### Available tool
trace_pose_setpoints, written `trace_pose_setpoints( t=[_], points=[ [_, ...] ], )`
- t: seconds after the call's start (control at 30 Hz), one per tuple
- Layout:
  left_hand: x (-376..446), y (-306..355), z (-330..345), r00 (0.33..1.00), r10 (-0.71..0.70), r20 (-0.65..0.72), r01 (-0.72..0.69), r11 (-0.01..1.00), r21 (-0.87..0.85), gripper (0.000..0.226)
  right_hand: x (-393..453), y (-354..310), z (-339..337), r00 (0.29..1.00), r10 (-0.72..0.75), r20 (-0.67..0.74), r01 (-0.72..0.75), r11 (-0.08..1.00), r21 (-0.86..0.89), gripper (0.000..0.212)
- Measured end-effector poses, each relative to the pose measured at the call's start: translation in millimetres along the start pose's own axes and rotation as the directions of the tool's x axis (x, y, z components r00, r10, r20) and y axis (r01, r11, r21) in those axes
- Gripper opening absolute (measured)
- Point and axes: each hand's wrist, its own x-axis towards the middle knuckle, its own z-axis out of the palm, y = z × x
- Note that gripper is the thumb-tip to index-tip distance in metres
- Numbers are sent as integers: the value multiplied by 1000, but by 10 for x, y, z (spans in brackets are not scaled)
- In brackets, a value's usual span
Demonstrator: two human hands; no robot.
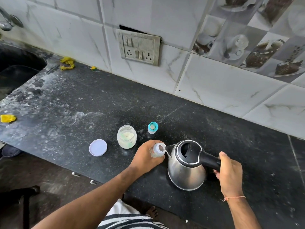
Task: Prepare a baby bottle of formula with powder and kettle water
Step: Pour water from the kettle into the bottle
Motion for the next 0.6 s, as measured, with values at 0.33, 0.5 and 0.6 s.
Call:
trace_pose_setpoints(
  t=[0.33, 0.5, 0.6],
  points=[
    [26, 28, -82, 999, 36, 12, -36, 999, 9, 45, -51, -31, 57, 999, 9, -39, -11, 998, -64, 52],
    [43, 5, -93, 999, 40, 24, -41, 999, 9, 47, -69, -55, 86, 999, 2, -40, -5, 998, -55, 50],
    [57, -8, -88, 999, 44, 31, -45, 999, 15, 45, -74, -84, 94, 999, -8, -44, 5, 997, -76, 50]
  ],
)
